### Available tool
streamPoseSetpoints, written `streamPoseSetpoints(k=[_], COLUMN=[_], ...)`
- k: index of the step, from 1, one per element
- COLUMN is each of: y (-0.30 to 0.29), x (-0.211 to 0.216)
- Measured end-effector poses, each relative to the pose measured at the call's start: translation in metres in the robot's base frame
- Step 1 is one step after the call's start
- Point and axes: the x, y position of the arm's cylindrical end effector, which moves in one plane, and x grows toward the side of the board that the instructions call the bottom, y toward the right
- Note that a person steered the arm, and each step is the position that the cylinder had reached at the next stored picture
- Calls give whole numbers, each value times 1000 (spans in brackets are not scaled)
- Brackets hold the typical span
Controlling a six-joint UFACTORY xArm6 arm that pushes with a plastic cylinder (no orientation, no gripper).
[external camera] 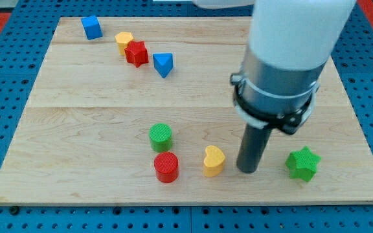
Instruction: Move the green star into yellow heart towards right side
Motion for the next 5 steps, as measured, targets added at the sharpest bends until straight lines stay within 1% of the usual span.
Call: streamPoseSetpoints(k=[1,2,3,4,5], y=[-44,-55,26,109,169], x=[-1,-7,-66,-82,-23])
